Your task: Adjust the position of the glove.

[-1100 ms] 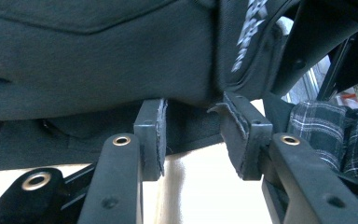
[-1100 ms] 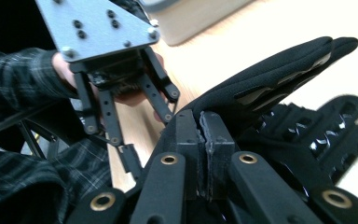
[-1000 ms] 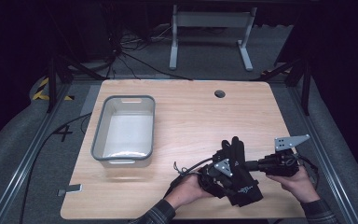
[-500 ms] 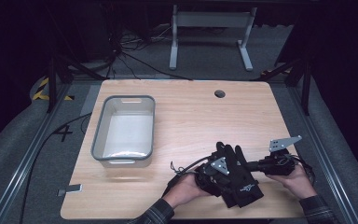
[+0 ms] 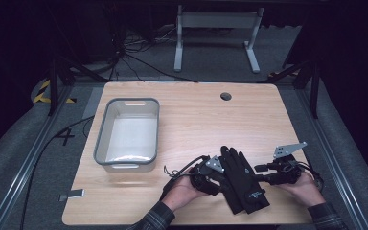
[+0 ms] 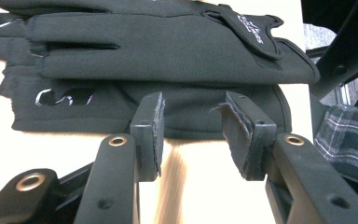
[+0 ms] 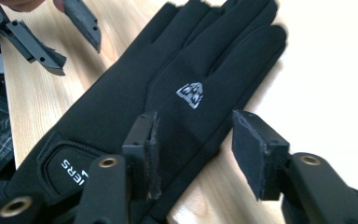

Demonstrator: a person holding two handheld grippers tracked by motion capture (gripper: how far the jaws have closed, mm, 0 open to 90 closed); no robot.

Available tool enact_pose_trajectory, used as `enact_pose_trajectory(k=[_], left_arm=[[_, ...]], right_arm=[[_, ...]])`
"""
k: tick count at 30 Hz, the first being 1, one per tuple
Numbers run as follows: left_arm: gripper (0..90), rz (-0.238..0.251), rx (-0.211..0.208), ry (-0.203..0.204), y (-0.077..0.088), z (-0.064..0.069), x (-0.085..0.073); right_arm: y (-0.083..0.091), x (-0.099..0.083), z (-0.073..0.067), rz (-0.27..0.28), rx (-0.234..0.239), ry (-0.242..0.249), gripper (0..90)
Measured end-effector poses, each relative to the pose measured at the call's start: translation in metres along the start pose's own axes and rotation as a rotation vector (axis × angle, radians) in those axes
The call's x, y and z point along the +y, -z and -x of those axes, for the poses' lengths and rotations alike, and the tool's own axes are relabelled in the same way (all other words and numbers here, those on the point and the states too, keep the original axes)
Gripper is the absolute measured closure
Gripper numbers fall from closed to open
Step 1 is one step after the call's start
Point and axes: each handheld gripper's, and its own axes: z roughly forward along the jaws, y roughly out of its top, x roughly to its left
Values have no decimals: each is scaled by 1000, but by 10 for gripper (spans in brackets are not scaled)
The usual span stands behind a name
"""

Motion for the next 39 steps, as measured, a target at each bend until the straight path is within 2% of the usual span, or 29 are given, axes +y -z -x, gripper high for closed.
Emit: enact_pose_trajectory(k=[3, 6, 8, 12, 13, 16, 19, 22, 23, 25, 27, 31, 33, 34, 36, 37, 39], left_arm=[[575, -16, 4, 0, -9, 1, 4], [558, -23, 6, 10, -17, 1, 9], [555, -17, 8, 16, -19, 1, 11], [558, 4, 23, 30, -21, 1, 14], [561, 10, 33, 37, -22, 1, 15], [560, 7, 36, 49, -23, 1, 16], [528, 17, 41, 48, -25, 2, 20], [478, 16, 68, 32, -24, 6, 23], [478, 15, 67, 33, -25, 6, 23], [478, 7, 65, 37, -24, 5, 21], [491, 2, 63, 32, -23, 4, 20], [502, -4, 65, 26, -25, 4, 18], [503, -9, 70, 20, -25, 5, 17], [505, -9, 71, 14, -26, 4, 17], [508, -15, 67, 22, -25, 4, 16], [508, -15, 67, 22, -25, 5, 16], [508, -15, 68, 20, -26, 5, 16]], right_arm=[[-7, -1, -1, -21, -5, -4, 453], [-12, -2, -1, -41, -8, -7, 467], [-15, -3, -2, -44, -4, 0, 528], [-12, -3, -3, -29, -18, 25, 767], [-11, -3, -4, -28, -5, 29, 859], [-13, -4, -5, -28, 2, 29, 887], [-12, -3, -5, -26, 7, 24, 894], [-11, -3, -5, -21, 18, 19, 886], [-10, -3, -6, -22, 23, 18, 851], [-6, -1, -5, 0, 55, -8, 683], [-2, 1, -8, 42, 85, -21, 618], [-13, 9, -21, 22, 38, 19, 495], [-22, 11, -25, -8, 0, 42, 483], [-26, 12, -27, -19, -12, 56, 502], [-30, 12, -29, -27, -44, 77, 620], [-30, 11, -30, -28, -76, 95, 691], [-30, 10, -31, -26, -95, 107, 793]])
